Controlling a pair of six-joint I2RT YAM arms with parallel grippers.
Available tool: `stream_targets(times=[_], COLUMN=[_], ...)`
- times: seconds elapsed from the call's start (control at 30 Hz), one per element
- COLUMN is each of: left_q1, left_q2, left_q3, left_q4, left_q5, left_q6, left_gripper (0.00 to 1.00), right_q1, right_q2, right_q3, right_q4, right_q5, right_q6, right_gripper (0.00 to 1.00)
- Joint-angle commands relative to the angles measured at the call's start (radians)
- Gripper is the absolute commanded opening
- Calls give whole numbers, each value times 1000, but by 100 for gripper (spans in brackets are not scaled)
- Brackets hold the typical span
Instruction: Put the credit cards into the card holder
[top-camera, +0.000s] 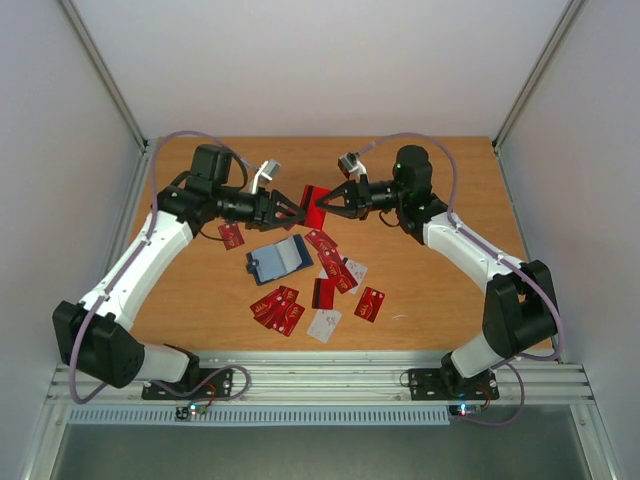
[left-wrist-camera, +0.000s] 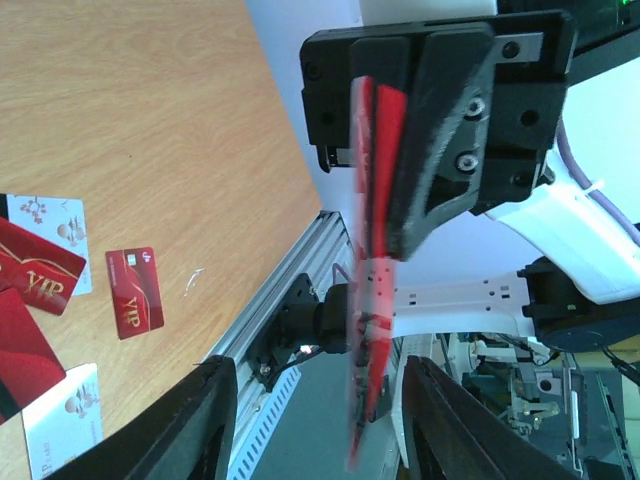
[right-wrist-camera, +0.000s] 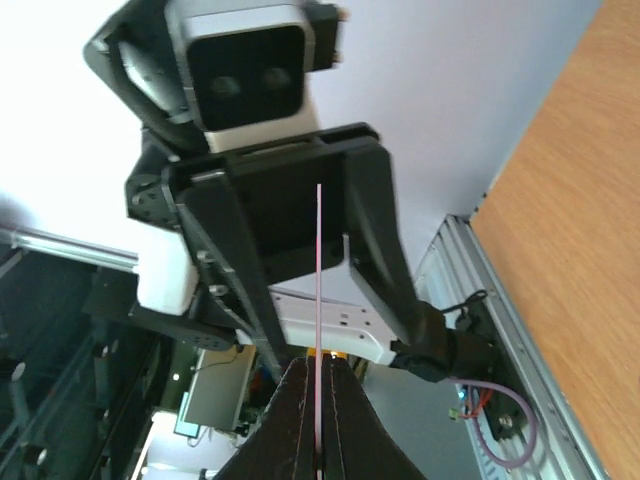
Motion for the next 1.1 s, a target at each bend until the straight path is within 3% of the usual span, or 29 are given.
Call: stream_targets(times=[0.0,0.17,0.3,0.4,0.53,0.57,0.6,0.67,0.73,0.83,1.07], left_q1=[4,4,4,4,4,4,4,4,4,4,4], left_q2=[-9,-19,-26,-24,-17,-18,-20,-31,-39,-42,-39], left_q3=[-12,-70,-123,-152,-167,-170,-176,-202,-233,-267,-278], left_q4=[118,291,486,578,615,619,631,709,798,891,911], left_q5=[54,88,106,109,92,76,59,25,-10,-43,-52], left_q6=[-68,-186,-322,-404,-447,-451,-462,-502,-569,-647,-662], left_gripper=[46,36,23,13,0,0,0,0,0,0,0], right_q1=[-6,-5,-5,-3,-3,-3,-3,-3,-3,-3,-2], right_q2=[13,54,85,81,49,39,25,-3,-32,-43,-42], right_q3=[15,2,2,5,12,16,23,43,70,79,77], right_q4=[339,571,675,642,465,370,281,99,-58,-110,-90], right_q5=[-46,-48,-49,-47,-40,-34,-25,5,38,62,112], right_q6=[251,421,505,484,355,288,226,97,-12,-40,-13], right_gripper=[1,1,1,1,2,7,24,47,56,51,35])
